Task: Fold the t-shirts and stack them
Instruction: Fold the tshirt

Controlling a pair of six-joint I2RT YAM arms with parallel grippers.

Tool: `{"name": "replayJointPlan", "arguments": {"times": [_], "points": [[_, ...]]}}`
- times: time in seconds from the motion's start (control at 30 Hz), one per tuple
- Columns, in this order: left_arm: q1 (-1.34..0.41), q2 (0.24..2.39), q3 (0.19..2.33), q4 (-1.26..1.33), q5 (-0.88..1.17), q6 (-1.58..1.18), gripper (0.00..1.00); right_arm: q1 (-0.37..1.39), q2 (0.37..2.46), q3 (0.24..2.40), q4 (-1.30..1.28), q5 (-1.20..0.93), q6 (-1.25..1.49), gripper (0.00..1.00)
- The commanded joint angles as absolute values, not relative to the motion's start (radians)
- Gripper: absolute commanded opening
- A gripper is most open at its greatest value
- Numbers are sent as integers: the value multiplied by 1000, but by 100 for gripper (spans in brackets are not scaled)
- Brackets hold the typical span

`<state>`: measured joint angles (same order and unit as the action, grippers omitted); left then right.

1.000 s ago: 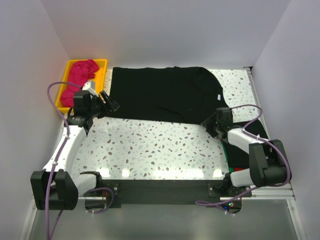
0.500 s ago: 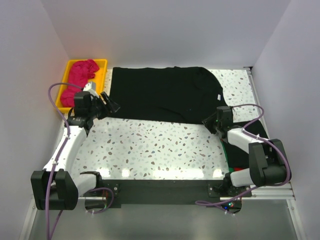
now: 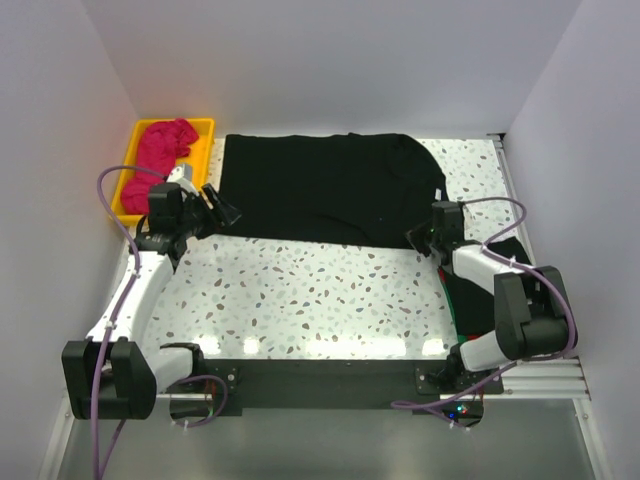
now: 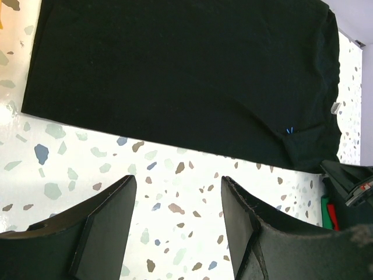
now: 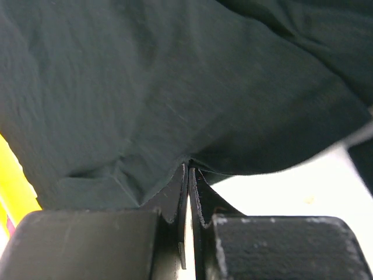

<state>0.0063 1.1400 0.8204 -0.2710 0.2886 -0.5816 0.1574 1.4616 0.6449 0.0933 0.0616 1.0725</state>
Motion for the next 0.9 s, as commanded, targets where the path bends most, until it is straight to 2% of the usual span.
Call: {"name": "replayJointPlan", "arguments": {"times": [0.0,0.63,0.87], "points": [[8,1141,815,-236,314,-558,65,172,1489,733,118,98,1040,0],[8,1157,816,-235,321,-555,65,183,1779,1193,3,114,942,0],[8,1163,818,-238,319,-554,65,189,1879,1301,3,80,920,0]]}}
